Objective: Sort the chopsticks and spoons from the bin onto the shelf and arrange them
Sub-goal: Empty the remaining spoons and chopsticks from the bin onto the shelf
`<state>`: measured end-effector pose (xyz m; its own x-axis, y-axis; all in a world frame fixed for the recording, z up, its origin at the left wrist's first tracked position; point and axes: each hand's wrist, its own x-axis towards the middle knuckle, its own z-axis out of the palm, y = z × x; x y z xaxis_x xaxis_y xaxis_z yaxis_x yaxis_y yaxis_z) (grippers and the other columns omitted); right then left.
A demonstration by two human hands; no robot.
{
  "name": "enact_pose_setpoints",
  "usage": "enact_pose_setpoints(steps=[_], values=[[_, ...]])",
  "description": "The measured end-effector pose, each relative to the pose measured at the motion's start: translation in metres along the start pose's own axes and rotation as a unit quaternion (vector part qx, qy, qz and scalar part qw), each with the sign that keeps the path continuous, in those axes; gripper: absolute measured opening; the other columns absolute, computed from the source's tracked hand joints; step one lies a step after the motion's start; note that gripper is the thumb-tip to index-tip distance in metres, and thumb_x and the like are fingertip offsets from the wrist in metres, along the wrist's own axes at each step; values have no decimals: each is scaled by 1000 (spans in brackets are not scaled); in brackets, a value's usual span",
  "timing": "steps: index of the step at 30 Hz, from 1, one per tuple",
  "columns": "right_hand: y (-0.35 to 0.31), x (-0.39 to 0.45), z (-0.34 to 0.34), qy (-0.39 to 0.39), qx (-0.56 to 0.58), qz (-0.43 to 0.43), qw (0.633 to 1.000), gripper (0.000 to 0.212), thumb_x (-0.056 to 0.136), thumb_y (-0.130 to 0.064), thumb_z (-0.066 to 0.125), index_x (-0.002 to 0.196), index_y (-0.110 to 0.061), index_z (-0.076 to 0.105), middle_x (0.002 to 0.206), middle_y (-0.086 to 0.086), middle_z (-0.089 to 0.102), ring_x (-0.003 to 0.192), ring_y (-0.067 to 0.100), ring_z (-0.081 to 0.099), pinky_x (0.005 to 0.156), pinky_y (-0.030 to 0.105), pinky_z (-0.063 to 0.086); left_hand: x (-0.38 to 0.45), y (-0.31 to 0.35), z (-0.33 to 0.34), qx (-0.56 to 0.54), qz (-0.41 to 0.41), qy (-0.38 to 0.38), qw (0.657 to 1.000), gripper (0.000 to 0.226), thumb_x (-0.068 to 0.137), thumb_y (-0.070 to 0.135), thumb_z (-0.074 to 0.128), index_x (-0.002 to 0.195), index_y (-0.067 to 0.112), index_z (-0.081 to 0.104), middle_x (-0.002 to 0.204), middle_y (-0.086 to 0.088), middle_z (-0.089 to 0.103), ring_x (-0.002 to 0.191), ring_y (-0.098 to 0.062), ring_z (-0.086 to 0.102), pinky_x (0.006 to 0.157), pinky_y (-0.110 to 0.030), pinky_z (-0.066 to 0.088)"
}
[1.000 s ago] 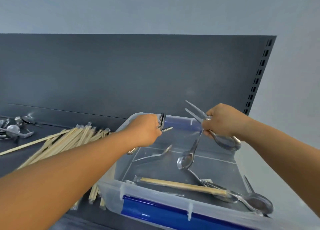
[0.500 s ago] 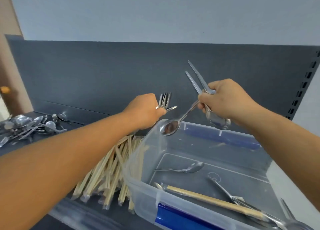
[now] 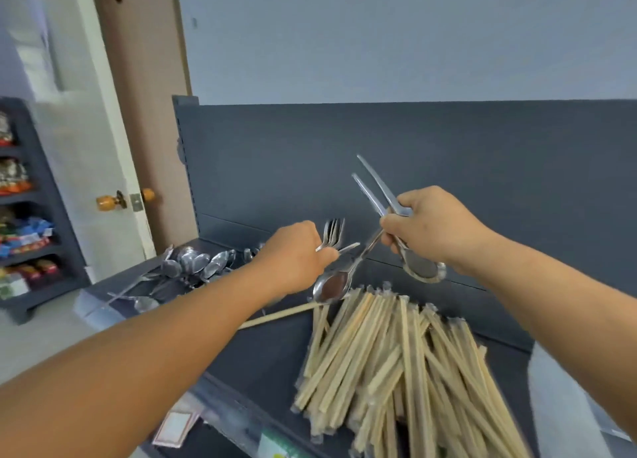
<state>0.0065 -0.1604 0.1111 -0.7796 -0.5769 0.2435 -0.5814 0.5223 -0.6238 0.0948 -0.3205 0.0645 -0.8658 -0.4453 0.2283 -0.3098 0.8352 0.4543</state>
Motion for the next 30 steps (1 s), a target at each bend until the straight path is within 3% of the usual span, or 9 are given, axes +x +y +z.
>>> enact_pose_setpoints(steps=[3, 8, 12, 16, 20, 26, 30], values=[[-34, 27, 49, -12, -4, 2, 1000, 22, 89, -20, 52, 75, -12, 67, 58, -4, 66, 46, 4, 52, 49, 21, 35, 14, -57, -13, -5, -24, -11, 1000, 29, 92, 34, 55, 83, 7, 52, 96, -18, 70, 85, -31, 63, 77, -41, 49], [-71, 68, 114, -31, -7, 0, 1000, 22, 88, -21, 54, 71, -13, 66, 61, -3, 64, 52, 9, 52, 50, 24, 36, 39, -132, -27, -11, -67, -16, 998, 33, 91, 37, 57, 74, 11, 46, 88, -18, 70, 78, -29, 63, 69, -37, 47], [-86, 102, 157, -50, -32, -8, 998, 20, 88, -24, 54, 77, -11, 66, 63, -1, 59, 55, 15, 51, 50, 24, 40, 56, -179, -28, -19, -114, -7, 993, 36, 93, 38, 55, 72, 12, 41, 82, -13, 65, 80, -28, 60, 62, -32, 37], [-89, 134, 199, -80, -55, -11, 995, 23, 89, -25, 53, 80, -7, 64, 68, 3, 60, 63, 22, 53, 51, 25, 39, 68, -219, -18, -2, -157, -13, 987, 41, 93, 40, 54, 67, 16, 33, 67, 0, 42, 69, -21, 44, 62, -31, 32], [-89, 163, 239, -114, -69, -11, 991, 27, 90, -28, 53, 69, -12, 51, 63, 1, 53, 62, 22, 51, 48, 25, 34, 80, -249, -7, -1, -179, -9, 984, 42, 93, 39, 54, 66, 18, 30, 64, 2, 36, 60, -15, 37, 56, -31, 29], [-86, 194, 287, -163, -70, 12, 984, 33, 90, -31, 56, 65, -13, 43, 64, 1, 50, 63, 21, 49, 47, 26, 32, 96, -276, 4, 0, -215, 1, 977, 27, 95, 33, 54, 82, 12, 42, 73, -2, 49, 69, -21, 48, 62, -30, 36], [-80, 204, 307, -187, -78, 15, 979, 19, 86, -25, 59, 95, -8, 58, 83, 5, 63, 76, 24, 57, 60, 28, 43, 97, -292, 8, -15, -235, 31, 971, 21, 96, 22, 53, 106, 6, 44, 77, -4, 55, 77, -25, 56, 65, -31, 40]])
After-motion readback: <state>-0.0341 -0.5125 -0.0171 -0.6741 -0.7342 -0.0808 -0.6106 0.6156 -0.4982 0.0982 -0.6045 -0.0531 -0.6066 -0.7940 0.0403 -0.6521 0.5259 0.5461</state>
